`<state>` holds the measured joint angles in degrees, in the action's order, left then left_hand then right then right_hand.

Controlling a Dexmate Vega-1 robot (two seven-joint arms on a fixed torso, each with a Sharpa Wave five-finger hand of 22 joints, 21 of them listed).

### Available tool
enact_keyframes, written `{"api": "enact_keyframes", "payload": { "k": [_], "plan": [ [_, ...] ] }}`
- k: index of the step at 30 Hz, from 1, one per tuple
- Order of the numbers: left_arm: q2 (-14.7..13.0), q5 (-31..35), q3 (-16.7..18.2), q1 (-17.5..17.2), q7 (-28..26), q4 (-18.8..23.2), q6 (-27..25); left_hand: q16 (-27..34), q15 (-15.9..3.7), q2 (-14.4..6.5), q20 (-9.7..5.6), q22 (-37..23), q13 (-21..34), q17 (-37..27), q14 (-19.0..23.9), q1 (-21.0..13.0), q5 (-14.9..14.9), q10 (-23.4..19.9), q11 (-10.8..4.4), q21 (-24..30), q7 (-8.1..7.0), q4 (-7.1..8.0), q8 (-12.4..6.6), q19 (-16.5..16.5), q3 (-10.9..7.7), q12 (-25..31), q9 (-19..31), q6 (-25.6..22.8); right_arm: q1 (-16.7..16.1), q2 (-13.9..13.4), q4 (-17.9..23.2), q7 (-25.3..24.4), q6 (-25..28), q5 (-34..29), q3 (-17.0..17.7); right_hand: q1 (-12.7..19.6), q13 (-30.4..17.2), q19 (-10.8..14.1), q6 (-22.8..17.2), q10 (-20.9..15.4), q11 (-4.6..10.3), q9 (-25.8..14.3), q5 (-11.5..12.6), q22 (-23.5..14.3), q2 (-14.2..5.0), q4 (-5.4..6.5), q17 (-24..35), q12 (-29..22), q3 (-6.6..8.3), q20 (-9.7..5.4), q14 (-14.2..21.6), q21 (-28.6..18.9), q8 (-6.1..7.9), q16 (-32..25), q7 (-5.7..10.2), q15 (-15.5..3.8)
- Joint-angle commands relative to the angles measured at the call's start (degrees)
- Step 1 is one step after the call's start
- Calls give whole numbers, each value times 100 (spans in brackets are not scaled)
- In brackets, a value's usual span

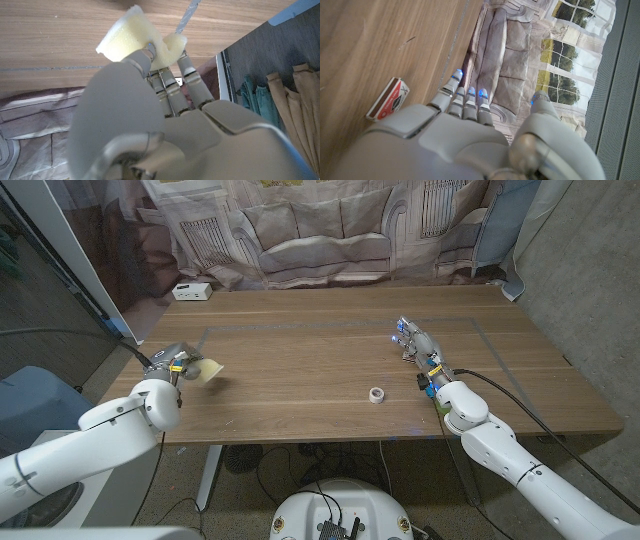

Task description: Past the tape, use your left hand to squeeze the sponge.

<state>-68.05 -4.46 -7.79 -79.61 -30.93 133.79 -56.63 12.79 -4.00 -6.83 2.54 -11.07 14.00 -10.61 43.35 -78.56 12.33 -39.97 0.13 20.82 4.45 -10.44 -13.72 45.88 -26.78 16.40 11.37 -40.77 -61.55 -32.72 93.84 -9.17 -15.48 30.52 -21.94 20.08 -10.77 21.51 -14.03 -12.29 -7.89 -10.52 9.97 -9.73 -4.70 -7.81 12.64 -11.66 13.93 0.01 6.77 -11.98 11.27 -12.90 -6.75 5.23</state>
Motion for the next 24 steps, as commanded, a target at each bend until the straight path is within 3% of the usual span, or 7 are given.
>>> {"api": "enact_keyframes", "payload": {
  "k": [1,12,19,24],
  "plan": [
    [289,157,142,-64,-33,-135,472,62,-97,-44,-51,-30,52,-58,253,-299,56,-185,-19,149,-9,-22,-39,205,-115,74,37,-226,-34,33,-23,-10,-98,5,32,24,-33,46,-43,-43,-1,-18,35,-13,-10,-7,15,2,-15,-12,32,14,3,-6,-1,0],
    [701,144,27,178,51,-459,1021,242,-292,18,-271,-65,213,-146,915,-687,64,-915,-95,548,-97,-1,-252,650,-233,330,70,-1060,-3,61,-56,5,-115,18,34,21,-34,51,-50,-44,-1,-19,35,-14,-12,-4,17,4,-19,-16,35,18,4,-5,-9,2],
    [953,109,-55,330,52,-568,1100,459,-404,53,-429,-51,395,-262,1452,-869,32,-1326,-159,911,-116,8,-364,1059,-167,487,88,-1612,2,49,-49,18,-101,44,52,23,-34,56,-50,-48,-2,-19,35,-14,-13,-5,17,4,-20,-21,33,22,2,-2,-6,2],
    [936,93,-123,438,167,-588,1079,559,-487,101,-488,-34,561,-321,1675,-939,34,-1460,-216,1089,-106,8,-387,1239,-97,577,93,-1824,10,41,-49,35,-81,69,59,22,-34,58,-49,-47,-8,-19,35,-14,-15,-3,19,6,-22,-19,32,24,0,-1,-5,7]
  ]
}}
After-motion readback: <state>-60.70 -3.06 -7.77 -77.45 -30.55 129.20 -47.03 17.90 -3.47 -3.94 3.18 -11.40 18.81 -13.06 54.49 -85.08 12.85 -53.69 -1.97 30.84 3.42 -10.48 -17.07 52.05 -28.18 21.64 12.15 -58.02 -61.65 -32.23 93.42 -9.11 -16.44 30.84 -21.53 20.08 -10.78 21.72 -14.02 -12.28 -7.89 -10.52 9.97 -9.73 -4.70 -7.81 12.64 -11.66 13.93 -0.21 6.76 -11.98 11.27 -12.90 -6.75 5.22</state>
